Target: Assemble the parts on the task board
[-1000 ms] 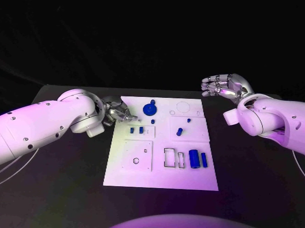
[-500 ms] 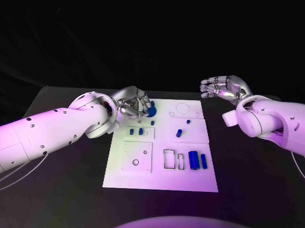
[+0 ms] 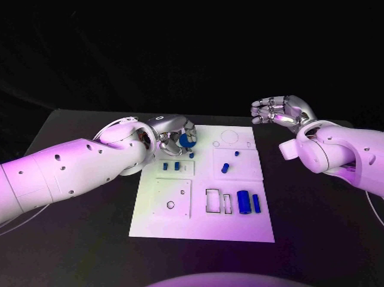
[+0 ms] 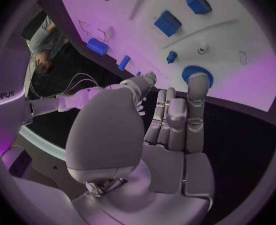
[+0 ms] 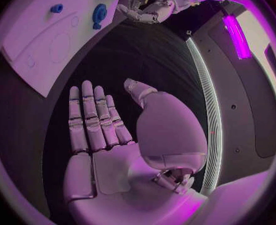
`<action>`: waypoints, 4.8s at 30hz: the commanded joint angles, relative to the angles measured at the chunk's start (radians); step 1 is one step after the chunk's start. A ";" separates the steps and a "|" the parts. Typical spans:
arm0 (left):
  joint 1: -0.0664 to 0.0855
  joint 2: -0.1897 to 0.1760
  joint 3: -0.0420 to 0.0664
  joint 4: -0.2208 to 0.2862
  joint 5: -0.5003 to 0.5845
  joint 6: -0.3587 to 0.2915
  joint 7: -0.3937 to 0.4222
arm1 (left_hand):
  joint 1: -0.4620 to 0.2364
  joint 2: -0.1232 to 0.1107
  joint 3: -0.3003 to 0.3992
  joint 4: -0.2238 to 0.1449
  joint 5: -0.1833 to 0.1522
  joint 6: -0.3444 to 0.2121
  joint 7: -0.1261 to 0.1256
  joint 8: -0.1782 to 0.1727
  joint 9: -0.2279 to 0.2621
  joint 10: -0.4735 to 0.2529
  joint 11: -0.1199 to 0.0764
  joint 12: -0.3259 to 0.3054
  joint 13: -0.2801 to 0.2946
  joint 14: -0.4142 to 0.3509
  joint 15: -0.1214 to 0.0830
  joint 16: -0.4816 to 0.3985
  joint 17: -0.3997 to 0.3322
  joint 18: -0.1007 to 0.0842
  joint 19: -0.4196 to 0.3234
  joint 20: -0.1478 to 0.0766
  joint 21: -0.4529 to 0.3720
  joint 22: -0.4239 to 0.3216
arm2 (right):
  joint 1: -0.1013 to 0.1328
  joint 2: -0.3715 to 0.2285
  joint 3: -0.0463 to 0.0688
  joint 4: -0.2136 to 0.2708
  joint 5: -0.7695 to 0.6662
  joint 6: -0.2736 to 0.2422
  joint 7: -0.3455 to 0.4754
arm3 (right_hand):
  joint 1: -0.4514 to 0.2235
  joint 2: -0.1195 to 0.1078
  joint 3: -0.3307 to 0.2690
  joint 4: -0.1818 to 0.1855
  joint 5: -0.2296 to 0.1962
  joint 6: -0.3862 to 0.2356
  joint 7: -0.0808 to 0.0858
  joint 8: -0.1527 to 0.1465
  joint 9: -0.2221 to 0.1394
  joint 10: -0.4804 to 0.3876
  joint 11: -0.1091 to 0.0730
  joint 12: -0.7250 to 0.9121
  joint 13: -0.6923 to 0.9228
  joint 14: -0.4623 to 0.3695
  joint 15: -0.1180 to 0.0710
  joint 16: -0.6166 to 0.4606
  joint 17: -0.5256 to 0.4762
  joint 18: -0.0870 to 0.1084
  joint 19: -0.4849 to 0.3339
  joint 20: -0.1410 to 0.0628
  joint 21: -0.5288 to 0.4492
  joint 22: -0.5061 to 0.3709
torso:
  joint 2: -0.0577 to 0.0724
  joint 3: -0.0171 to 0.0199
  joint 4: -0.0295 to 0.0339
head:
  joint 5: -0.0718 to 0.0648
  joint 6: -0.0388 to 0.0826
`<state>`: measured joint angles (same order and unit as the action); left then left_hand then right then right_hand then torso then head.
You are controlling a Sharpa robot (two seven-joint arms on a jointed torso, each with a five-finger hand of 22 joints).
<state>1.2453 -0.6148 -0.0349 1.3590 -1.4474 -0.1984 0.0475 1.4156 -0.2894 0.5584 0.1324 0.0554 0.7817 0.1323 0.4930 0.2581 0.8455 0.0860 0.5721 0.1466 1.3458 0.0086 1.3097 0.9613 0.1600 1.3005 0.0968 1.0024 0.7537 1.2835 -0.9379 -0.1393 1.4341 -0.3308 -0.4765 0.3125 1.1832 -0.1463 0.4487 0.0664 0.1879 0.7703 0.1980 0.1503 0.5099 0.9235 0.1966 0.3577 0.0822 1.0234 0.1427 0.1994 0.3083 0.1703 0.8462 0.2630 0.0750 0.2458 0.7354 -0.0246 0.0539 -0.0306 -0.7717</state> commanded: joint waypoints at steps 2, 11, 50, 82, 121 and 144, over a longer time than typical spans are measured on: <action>-0.002 0.017 -0.001 -0.008 -0.122 0.073 -0.025 | 0.001 0.006 -0.001 0.006 -0.001 0.024 -0.002 -0.021 -0.011 0.030 -0.002 -0.027 -0.024 0.047 -0.005 0.045 0.057 -0.024 0.040 -0.004 0.079 0.092 | -0.001 0.002 0.000 0.000 -0.002 0.018 0.005 | -0.004 0.007 -0.007 0.000 0.004 -0.008 0.063 -0.004 -0.001 -0.005 -0.002 0.005 -0.001 0.001 0.005 -0.004 -0.001 0.013 0.002 0.006 -0.004 -0.002 | 0.000 -0.0001 0.0002 | -0.001 0.001; -0.003 0.049 -0.001 -0.040 -0.171 0.133 -0.053 | 0.003 0.007 0.001 0.006 -0.001 0.038 -0.015 -0.054 -0.022 0.049 -0.014 -0.077 -0.057 0.080 -0.034 0.055 0.061 -0.028 0.067 -0.029 0.118 0.134 | -0.003 0.005 0.000 0.000 -0.002 0.018 0.005 | -0.004 0.007 -0.007 0.000 0.004 -0.008 0.063 -0.004 -0.001 -0.005 -0.002 0.005 -0.001 0.001 0.005 -0.004 -0.001 0.013 0.002 0.006 -0.004 -0.002 | 0.001 0.0001 -0.0010 | -0.002 0.001; -0.030 0.106 0.005 -0.102 -0.192 0.167 -0.073 | 0.011 0.032 0.085 -0.013 -0.002 0.071 -0.009 -0.082 -0.024 0.120 -0.019 -0.116 -0.076 0.107 -0.027 0.061 0.066 -0.041 0.100 -0.030 0.162 0.192 | -0.004 0.013 0.000 -0.003 -0.003 0.011 0.013 | -0.004 0.009 -0.009 0.000 0.005 -0.007 0.063 -0.004 -0.002 -0.006 -0.002 0.006 -0.004 0.002 0.005 -0.005 -0.003 0.014 0.001 0.006 -0.005 -0.005 | -0.001 0.0012 0.0007 | -0.009 -0.005; -0.036 0.118 0.006 -0.129 -0.189 0.180 -0.089 | -0.001 0.067 0.154 -0.066 -0.002 0.141 0.003 -0.092 -0.006 0.234 -0.020 -0.185 -0.078 0.110 -0.026 0.067 0.061 -0.046 0.113 -0.025 0.181 0.215 | -0.007 0.016 0.000 -0.004 -0.003 0.013 0.012 | -0.001 0.011 -0.009 -0.002 0.006 -0.006 0.063 -0.003 -0.002 -0.005 -0.003 0.008 -0.005 0.004 0.005 -0.006 -0.003 0.014 0.002 0.007 -0.005 -0.008 | -0.001 0.0012 0.0004 | -0.010 -0.004; -0.044 0.036 0.037 -0.044 -0.085 0.062 -0.081 | -0.018 0.057 0.171 -0.096 -0.002 0.154 0.017 -0.120 0.000 0.284 -0.009 -0.264 -0.074 0.107 -0.016 0.069 0.050 -0.050 0.119 -0.019 0.202 0.244 | -0.008 0.015 0.000 -0.005 -0.003 0.003 0.016 | -0.002 0.014 -0.010 -0.002 0.006 -0.005 0.063 -0.003 -0.002 -0.004 -0.003 0.010 -0.008 0.005 0.005 -0.007 -0.005 0.014 0.002 0.007 -0.005 -0.011 | -0.001 -0.0006 0.0007 | -0.015 0.006; -0.045 -0.072 0.063 0.008 -0.064 0.118 -0.122 | -0.037 0.049 0.162 -0.091 -0.001 0.163 0.015 -0.125 0.003 0.297 -0.010 -0.283 -0.070 0.104 -0.016 0.064 0.033 -0.052 0.121 -0.017 0.211 0.256 | -0.010 0.011 0.000 -0.006 -0.003 0.003 0.016 | -0.002 0.014 -0.010 -0.002 0.006 -0.005 0.063 -0.003 -0.002 -0.004 -0.003 0.010 -0.008 0.005 0.005 -0.007 -0.005 0.014 0.002 0.007 -0.005 -0.011 | -0.001 -0.0007 0.0021 | -0.017 0.002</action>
<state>1.2002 -0.6874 0.0271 1.3657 -1.5225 -0.1050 -0.0631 1.3880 -0.2380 0.7285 0.0424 0.0524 0.9389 0.1465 0.3717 0.2604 1.1351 0.0769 0.2932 0.0745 1.4506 -0.0103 1.3767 0.9948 0.1237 1.4188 0.0788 1.2093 1.0094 1.2741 -0.9270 -0.1394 1.4283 -0.3301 -0.4786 0.3173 1.1791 -0.1422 0.4432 0.0663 0.1879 0.7702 0.1980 0.1504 0.5093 0.9236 0.1966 0.3639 0.0760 1.0235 0.1427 0.1956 0.3052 0.1703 0.8462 0.2630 0.0751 0.2358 0.7339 -0.0247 0.0559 -0.0478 -0.7684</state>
